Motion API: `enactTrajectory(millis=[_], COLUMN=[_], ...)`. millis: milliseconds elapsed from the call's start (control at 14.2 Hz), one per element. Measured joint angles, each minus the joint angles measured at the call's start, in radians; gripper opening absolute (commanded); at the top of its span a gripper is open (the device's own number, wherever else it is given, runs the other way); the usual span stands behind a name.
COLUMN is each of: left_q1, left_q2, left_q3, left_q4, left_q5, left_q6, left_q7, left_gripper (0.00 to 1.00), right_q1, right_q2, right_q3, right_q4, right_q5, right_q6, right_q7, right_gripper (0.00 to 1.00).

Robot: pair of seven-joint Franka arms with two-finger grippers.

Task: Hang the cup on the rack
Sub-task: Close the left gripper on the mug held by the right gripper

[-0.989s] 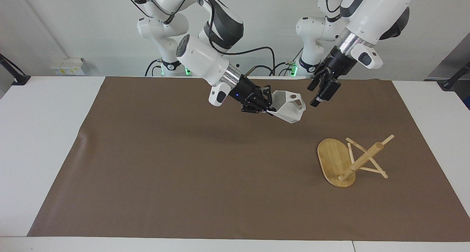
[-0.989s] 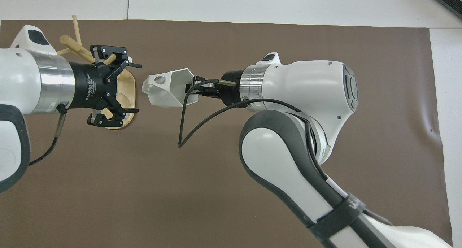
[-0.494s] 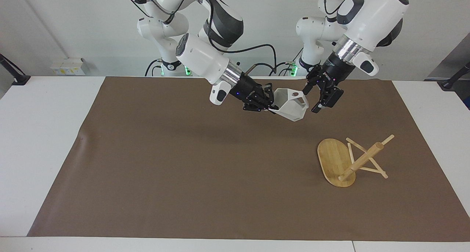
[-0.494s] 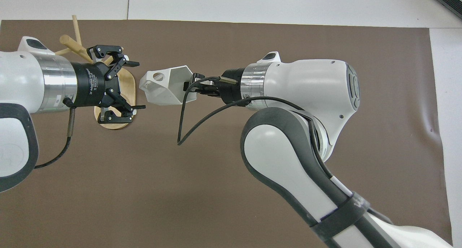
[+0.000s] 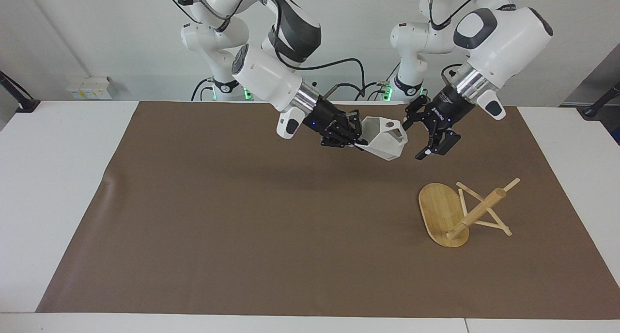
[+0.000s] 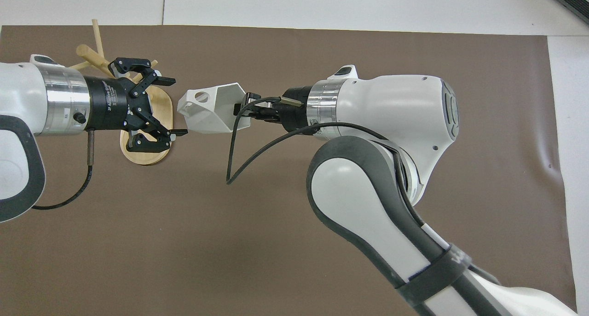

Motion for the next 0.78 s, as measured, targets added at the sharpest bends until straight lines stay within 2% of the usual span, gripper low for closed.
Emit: enactTrajectory(millis=[282, 777], left_q1=[0.002, 0.003], left_q2=[0.022, 0.022], left_q3=[0.0, 0.002], left_q4=[0.0, 0.002], left_q5=[-0.043, -0.048], left_q6=[-0.074, -0.101], left_q7=[0.093, 0.109], left_gripper=[1.0, 1.0], right_q1=[0.004, 0.005], right_q2=[0.0, 0.0], right_q3=[0.001, 0.001], right_q4=[0.0, 0.0], right_q5=[0.0, 0.0], right_q6=[0.0, -0.002], right_q7=[0.0, 0.0], right_gripper=[0.0, 0.0])
